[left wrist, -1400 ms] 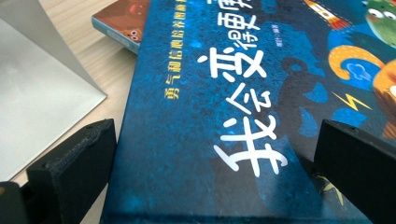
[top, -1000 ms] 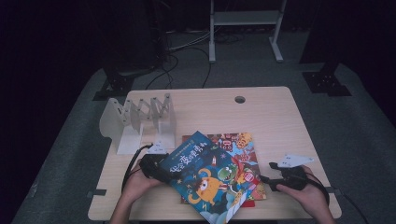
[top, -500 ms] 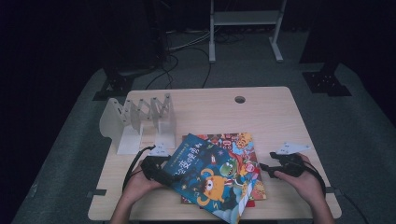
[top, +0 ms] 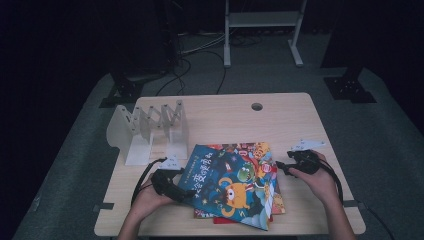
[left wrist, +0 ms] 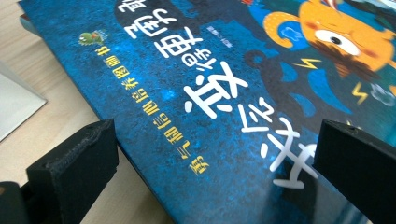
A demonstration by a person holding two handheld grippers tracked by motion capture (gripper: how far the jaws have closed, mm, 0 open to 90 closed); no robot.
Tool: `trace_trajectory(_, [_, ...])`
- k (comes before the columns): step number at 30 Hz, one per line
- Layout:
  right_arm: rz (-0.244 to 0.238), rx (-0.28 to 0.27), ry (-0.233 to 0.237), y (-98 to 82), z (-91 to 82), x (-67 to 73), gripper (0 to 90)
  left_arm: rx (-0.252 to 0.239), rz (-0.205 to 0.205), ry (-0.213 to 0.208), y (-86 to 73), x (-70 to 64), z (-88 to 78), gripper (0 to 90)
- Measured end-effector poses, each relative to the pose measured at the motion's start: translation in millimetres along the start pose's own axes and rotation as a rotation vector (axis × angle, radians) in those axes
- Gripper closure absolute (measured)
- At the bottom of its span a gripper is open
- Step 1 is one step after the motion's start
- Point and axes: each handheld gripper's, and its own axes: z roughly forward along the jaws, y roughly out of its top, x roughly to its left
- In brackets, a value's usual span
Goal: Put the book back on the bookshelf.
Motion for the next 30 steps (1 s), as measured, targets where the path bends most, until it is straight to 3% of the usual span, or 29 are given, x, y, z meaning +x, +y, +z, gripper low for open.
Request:
trace_trajectory(15, [0.026, 0.012, -0.074, 19.1, 25.5, -18.8, 38.1, -0.013, 0.011, -0.03, 1.0, -7.3, 3.4, 0.0])
trace_trajectory(19, [0.038, -0.018, -0.056, 17.4, 15.7, -14.9, 37.0, -0.018, 0.012, -0.041, 1.4, -9.1, 5.0, 0.0])
trace_trajectory(30, [0.073, -0.035, 0.046, 2.5, 2.1, 2.7, 35.2, -0.013, 0.034, -0.072, 6.4, -18.5, 12.3, 0.0])
